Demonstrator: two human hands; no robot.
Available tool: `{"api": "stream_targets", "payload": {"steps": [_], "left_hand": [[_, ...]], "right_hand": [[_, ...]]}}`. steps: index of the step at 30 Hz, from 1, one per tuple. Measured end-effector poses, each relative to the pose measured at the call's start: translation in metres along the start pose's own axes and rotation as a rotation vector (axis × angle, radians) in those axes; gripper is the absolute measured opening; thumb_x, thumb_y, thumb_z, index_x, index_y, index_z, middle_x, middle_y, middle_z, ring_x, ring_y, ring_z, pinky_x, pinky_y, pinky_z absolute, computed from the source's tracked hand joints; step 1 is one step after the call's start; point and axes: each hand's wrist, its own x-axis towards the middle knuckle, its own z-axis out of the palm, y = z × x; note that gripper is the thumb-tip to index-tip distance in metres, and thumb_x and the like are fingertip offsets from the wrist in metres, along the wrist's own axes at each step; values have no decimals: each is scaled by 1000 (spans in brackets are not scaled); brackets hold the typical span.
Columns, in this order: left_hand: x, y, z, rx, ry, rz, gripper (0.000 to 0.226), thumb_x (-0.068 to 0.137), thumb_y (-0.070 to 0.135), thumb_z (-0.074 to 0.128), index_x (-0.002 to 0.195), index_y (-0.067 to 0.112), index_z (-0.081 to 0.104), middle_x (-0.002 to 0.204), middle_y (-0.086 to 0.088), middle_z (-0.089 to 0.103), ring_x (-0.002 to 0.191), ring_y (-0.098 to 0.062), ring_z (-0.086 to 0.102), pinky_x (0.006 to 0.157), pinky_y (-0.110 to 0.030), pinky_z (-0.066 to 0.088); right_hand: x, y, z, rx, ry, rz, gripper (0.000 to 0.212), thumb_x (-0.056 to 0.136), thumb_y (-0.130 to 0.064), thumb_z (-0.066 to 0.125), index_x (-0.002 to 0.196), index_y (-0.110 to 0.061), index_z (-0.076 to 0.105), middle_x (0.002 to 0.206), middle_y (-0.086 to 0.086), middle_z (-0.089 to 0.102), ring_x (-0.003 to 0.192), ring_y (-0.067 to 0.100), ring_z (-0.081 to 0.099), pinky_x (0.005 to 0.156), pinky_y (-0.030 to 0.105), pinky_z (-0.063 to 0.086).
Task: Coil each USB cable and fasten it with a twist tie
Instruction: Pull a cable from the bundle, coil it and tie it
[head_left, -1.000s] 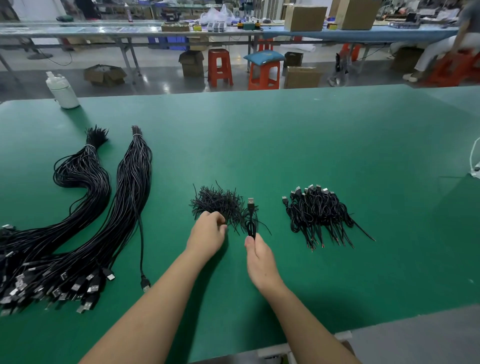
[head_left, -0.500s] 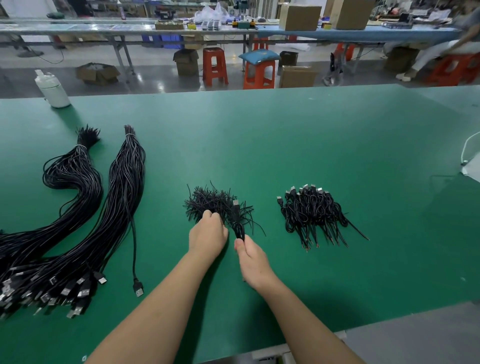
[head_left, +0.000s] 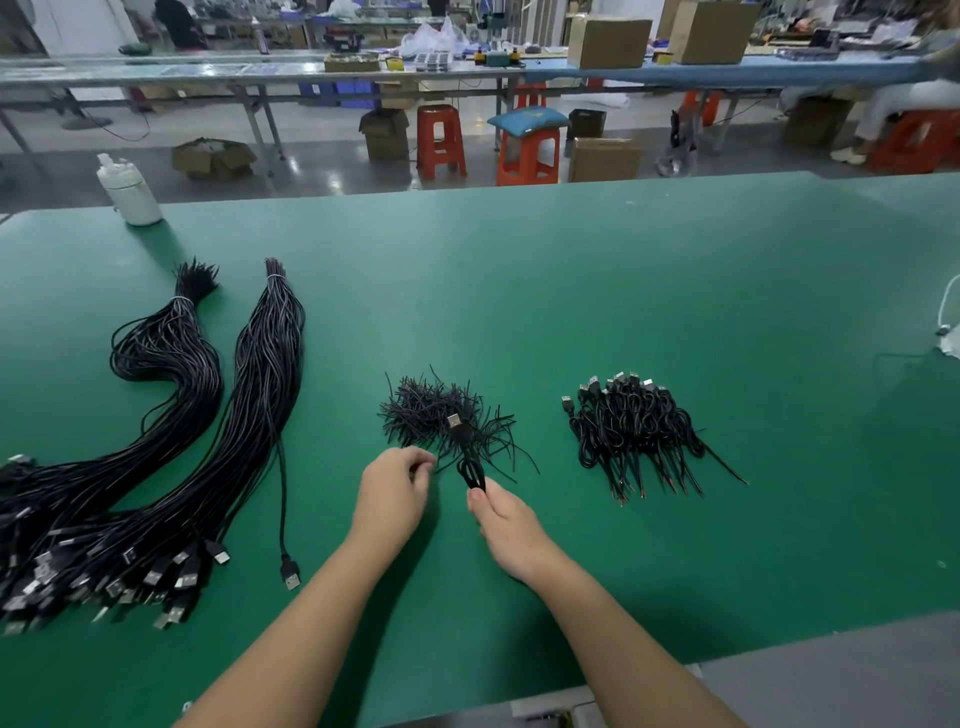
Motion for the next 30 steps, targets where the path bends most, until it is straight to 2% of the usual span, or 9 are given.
{"api": "stream_targets", "payload": {"steps": [4, 8, 11, 14, 16, 19, 22, 26, 30], "left_hand": [[-17, 17, 12, -106, -130, 9, 13, 94, 19, 60, 97, 21, 73, 94, 7, 67, 86, -12, 58, 76, -22, 40], [-21, 20, 16, -96, -112, 17, 15, 95, 20, 60, 101, 17, 72, 96, 3, 65, 86, -13, 56, 76, -23, 39], [-24, 20, 12, -33, -145, 90, 14, 95, 22, 59, 98, 20, 73, 92, 5, 63, 82, -13, 56, 74, -24, 41], [-33, 19, 8, 114, -134, 207, 12, 93, 25, 58, 98, 22, 69, 91, 5, 59, 80, -17, 59, 74, -33, 50], [-39, 20, 4, 255, -51, 337, 5, 86, 21, 67, 91, 19, 68, 84, 3, 58, 71, -19, 61, 58, -33, 52], [-39, 18, -1, 434, 92, 674, 20, 69, 11, 80, 70, 15, 60, 70, 0, 52, 61, -20, 53, 41, -31, 43], [-31, 14, -8, 467, 106, 948, 14, 72, 7, 74, 79, 14, 64, 82, -1, 59, 79, -22, 55, 62, -32, 49], [-22, 17, -19, 486, -23, 987, 26, 71, 3, 69, 94, 17, 68, 112, 2, 68, 119, -20, 60, 94, -32, 46], [-13, 27, -18, 401, -99, 707, 16, 82, 5, 63, 87, 20, 63, 85, 9, 68, 80, -18, 65, 79, -30, 36]], "right_hand": [[3, -1, -1, 29, 2, 34, 27, 106, -38, 32, 90, -25, 48, 83, -3, 51, 83, 21, 48, 79, 40, 43], [5, -1, -1, 47, 5, 55, 27, 105, -39, 32, 101, -17, 46, 84, -4, 49, 84, 21, 49, 75, 38, 41], [4, -1, -2, 104, 6, 52, 21, 105, -37, 33, 102, -31, 52, 79, -11, 49, 75, 12, 46, 65, 29, 37], [5, -3, -3, 151, -8, 71, 24, 106, -33, 34, 85, -29, 47, 72, -9, 46, 61, 8, 40, 57, 28, 33], [3, -5, -5, 194, -26, 84, 27, 105, -31, 35, 81, -25, 44, 67, -9, 42, 55, 8, 36, 50, 28, 32], [2, -10, -7, 252, -66, 101, 27, 105, -29, 37, 79, -20, 40, 61, -8, 37, 49, 8, 32, 45, 28, 32], [2, -15, -11, 339, -125, 137, 25, 104, -23, 36, 80, -18, 41, 56, -6, 30, 46, 11, 26, 41, 29, 30], [2, -16, -13, 336, -195, 140, 20, 101, -19, 34, 83, -17, 42, 55, -5, 29, 47, 12, 24, 40, 28, 32], [3, -12, -13, 325, -195, 111, 24, 103, -23, 32, 85, -16, 46, 55, -8, 31, 47, 10, 26, 42, 27, 36]]}}
